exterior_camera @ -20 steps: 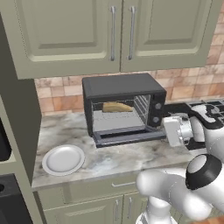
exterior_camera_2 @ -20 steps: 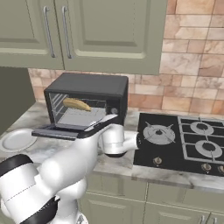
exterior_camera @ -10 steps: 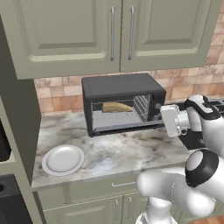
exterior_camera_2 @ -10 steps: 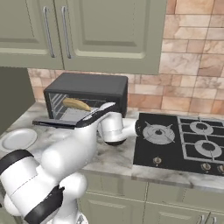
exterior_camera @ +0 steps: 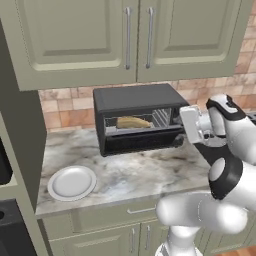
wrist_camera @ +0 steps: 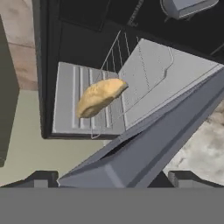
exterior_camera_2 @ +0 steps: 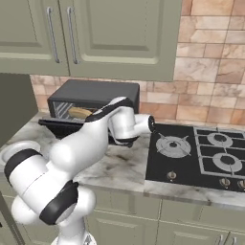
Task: Pull the toaster oven rack outwards. Pick up the baguette from the plate and place it on the toaster oven rack. Close the toaster oven door fully and set the temperature to the lowest setting.
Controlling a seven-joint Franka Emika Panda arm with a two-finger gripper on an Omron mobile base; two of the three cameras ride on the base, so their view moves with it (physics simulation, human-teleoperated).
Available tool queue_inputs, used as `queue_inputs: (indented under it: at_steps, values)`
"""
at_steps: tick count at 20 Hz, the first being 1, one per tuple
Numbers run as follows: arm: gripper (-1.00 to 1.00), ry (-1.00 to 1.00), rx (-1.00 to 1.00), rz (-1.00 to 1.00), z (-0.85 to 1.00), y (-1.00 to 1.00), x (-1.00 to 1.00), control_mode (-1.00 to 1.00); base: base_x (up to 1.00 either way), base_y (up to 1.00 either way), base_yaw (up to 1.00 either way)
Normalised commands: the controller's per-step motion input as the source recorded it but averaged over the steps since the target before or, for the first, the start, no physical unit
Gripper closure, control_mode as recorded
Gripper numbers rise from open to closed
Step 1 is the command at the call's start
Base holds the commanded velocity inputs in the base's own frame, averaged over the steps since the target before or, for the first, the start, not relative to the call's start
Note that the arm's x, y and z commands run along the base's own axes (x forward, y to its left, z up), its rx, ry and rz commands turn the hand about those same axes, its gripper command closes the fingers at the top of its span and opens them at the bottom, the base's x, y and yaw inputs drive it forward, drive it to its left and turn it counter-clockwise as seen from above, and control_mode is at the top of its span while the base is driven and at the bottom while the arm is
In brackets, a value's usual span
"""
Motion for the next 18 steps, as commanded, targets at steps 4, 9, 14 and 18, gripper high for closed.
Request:
queue_inputs:
  at_steps: [4, 9, 14, 18]
  values:
    - [-1.00, 0.00, 0.00, -0.02, 0.12, 0.03, 0.61, -1.00, 0.00, 0.00, 0.00]
    - [-1.00, 0.00, 0.00, -0.03, 0.05, 0.00, 0.77, -1.00, 0.00, 0.00, 0.00]
    - [-1.00, -0.16, -0.01, -0.11, 0.00, 0.04, 0.50, -1.00, 0.00, 0.00, 0.00]
    - [-1.00, -0.17, 0.00, -0.11, 0.02, 0.15, 0.19, -1.00, 0.00, 0.00, 0.00]
